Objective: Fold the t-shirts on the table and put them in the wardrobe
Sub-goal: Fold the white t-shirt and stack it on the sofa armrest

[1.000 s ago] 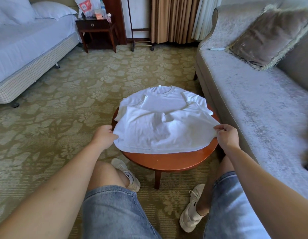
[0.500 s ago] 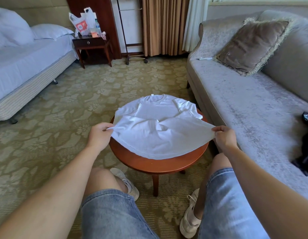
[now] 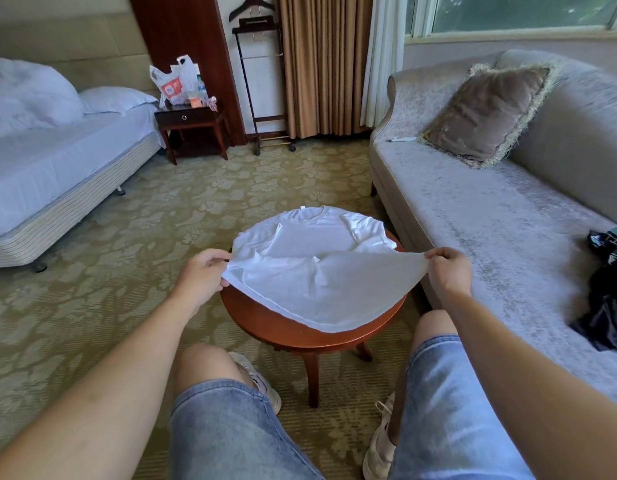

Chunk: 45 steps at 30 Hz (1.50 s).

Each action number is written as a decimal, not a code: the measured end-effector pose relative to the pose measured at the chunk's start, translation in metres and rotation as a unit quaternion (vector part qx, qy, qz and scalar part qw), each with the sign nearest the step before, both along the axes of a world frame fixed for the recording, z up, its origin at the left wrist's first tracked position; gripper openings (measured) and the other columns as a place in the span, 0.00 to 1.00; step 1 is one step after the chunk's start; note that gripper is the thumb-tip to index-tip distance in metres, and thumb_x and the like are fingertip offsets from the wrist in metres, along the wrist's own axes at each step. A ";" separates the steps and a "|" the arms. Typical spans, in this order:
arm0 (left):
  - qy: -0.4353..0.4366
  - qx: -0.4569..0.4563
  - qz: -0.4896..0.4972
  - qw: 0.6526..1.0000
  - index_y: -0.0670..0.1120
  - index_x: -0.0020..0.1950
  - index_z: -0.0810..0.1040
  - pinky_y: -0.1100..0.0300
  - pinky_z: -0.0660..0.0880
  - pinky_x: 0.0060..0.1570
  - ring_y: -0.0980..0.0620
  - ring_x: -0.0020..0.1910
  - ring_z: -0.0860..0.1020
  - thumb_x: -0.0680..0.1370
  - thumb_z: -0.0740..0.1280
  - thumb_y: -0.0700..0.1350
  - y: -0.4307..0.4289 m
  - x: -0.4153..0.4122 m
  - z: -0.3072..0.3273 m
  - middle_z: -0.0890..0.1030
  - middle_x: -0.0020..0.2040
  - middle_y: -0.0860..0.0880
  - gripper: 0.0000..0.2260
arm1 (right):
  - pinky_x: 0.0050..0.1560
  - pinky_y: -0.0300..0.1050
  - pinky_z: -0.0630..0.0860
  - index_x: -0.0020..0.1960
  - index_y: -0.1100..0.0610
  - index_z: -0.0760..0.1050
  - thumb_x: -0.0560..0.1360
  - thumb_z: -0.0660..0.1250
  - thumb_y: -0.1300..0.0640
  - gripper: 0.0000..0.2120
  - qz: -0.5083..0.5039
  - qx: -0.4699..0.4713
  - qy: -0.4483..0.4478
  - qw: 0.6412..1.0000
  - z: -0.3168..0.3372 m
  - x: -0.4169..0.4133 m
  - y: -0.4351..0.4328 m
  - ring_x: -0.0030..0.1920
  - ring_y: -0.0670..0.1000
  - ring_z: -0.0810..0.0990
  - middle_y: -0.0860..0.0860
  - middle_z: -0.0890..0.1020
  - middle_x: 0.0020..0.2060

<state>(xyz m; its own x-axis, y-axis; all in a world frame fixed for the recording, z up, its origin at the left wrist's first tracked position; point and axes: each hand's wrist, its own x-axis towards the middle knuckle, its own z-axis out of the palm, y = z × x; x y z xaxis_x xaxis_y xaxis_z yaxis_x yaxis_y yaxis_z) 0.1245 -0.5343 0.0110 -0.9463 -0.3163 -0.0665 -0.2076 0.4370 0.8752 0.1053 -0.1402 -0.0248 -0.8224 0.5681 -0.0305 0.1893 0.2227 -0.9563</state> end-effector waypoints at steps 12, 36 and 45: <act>-0.007 -0.046 -0.027 0.999 0.42 0.59 0.80 0.56 0.76 0.47 0.49 0.38 0.80 0.79 0.63 0.35 0.001 0.016 -0.007 0.81 0.44 0.43 0.11 | 0.47 0.44 0.71 0.55 0.63 0.81 0.78 0.58 0.66 0.14 -0.037 0.044 -0.039 0.998 0.009 0.015 0.021 0.51 0.59 0.77 0.61 0.81 0.55; -0.030 -0.094 -0.054 0.994 0.41 0.57 0.82 0.55 0.77 0.48 0.52 0.37 0.79 0.79 0.63 0.34 0.001 0.003 -0.044 0.80 0.42 0.45 0.11 | 0.36 0.37 0.76 0.50 0.60 0.80 0.79 0.57 0.69 0.13 0.029 -0.072 -0.003 0.997 -0.027 -0.003 0.013 0.44 0.53 0.77 0.56 0.78 0.49; -0.034 -0.172 -0.067 0.982 0.46 0.54 0.78 0.60 0.72 0.36 0.52 0.35 0.81 0.82 0.55 0.37 0.005 0.001 -0.046 0.81 0.40 0.43 0.13 | 0.44 0.44 0.80 0.48 0.58 0.80 0.79 0.58 0.69 0.13 -0.002 -0.076 -0.007 0.997 -0.039 -0.006 0.022 0.48 0.58 0.79 0.58 0.79 0.51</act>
<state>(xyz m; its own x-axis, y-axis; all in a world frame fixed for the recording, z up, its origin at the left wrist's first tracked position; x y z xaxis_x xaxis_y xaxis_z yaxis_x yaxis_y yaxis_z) 0.1250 -0.5295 -0.0352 -0.9779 -0.2048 -0.0424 -0.1817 0.7311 0.6576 0.0995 -0.1187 -0.0642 -0.8188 0.5595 -0.1287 0.2039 0.0739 -0.9762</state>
